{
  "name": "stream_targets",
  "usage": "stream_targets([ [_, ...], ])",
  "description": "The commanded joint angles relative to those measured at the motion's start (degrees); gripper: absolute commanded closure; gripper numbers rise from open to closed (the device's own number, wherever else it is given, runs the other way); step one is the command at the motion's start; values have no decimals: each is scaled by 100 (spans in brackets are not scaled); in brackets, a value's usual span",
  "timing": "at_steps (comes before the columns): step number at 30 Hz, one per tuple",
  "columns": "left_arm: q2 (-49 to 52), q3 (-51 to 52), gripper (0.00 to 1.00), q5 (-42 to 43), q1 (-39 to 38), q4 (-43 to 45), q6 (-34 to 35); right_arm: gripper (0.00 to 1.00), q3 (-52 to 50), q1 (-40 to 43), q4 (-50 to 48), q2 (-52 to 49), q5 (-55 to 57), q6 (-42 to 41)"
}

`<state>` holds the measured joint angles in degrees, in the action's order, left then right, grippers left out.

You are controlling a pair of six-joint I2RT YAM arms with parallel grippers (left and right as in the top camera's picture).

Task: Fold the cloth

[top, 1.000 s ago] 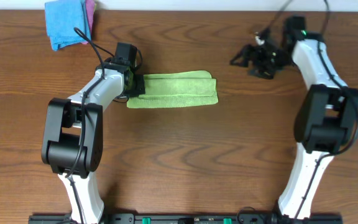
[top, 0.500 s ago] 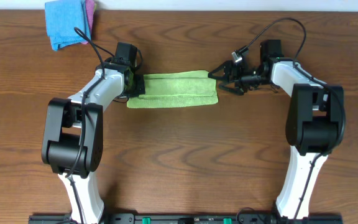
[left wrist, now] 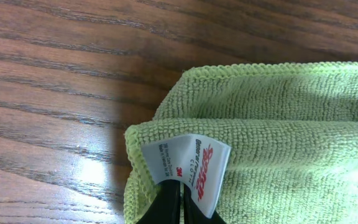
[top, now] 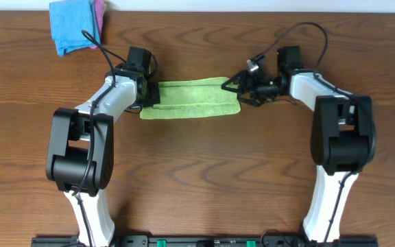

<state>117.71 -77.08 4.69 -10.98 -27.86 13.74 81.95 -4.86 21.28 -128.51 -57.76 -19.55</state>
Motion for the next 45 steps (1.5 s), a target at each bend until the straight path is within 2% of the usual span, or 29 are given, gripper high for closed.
stream_targets([
  [1,472,203,94,114,-28,-164,42,14,-164,-184,-87,-350,699,-452],
  [4,472,203,94,114,-28,-168,42,25,-164,-214,-136,-439,699,-555],
  [5,470,203,94,114,-28,-166,42,36,-164,-214,-138,-450,793,-619],
  [6,472,203,94,114,-28,-168,42,53,-164,-214,-140,-450,885,-682],
  [7,472,203,94,116,-28,-168,44,78,-155,-212,-140,-450,966,-748],
  [9,472,203,94,114,-31,-181,44,98,-140,-203,-142,-450,984,-835],
  [19,476,203,94,271,-33,-205,343,99,361,-249,258,136,973,-911],
  [25,476,203,94,461,-243,17,627,99,623,-682,254,691,1040,-916],
  [35,476,203,94,640,-911,520,992,99,645,-1294,275,693,1038,-981],
  [45,356,162,94,909,-901,516,1029,99,645,-1322,501,695,946,-975],
])
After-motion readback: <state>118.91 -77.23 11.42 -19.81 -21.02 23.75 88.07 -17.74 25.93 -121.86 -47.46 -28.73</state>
